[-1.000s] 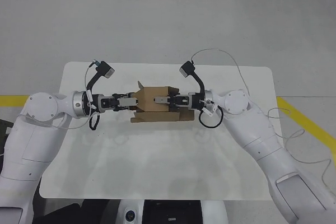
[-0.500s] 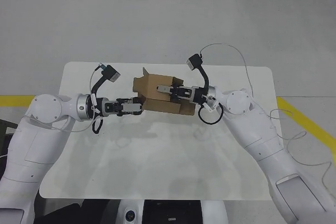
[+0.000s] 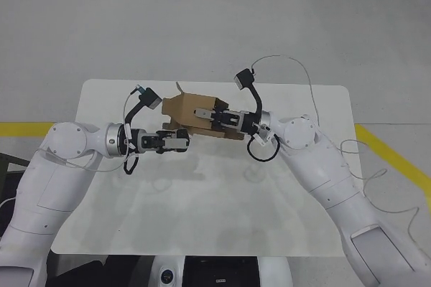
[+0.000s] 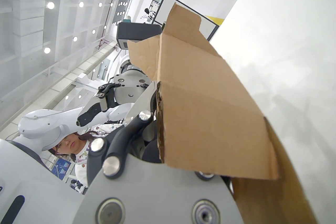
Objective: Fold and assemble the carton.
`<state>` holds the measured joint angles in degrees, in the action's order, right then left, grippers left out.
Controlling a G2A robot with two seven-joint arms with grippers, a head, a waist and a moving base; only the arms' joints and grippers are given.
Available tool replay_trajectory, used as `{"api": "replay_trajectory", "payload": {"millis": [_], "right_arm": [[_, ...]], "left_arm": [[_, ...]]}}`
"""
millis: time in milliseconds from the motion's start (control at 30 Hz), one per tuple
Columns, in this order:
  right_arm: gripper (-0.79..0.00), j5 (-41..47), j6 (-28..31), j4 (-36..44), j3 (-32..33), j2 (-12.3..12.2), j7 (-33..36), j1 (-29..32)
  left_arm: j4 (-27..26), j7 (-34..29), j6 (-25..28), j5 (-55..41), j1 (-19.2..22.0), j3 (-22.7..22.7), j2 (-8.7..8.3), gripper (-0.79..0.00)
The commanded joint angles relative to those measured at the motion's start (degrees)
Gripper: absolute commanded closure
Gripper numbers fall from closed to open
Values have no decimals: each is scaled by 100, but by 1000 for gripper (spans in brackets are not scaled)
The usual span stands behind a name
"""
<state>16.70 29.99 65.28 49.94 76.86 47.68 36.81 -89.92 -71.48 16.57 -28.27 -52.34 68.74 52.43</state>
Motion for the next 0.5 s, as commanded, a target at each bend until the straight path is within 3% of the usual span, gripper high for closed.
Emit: {"api": "replay_trajectory", "payload": {"millis": [0,467], "right_arm": [[0,15,-2,20,-27,15,18,21],[0,67,-9,-24,-47,75,173,61]], "left_arm": [[6,7,7,19,6,2,2,-785],[5,-52,32,21,-10,65,-1,-785]]}}
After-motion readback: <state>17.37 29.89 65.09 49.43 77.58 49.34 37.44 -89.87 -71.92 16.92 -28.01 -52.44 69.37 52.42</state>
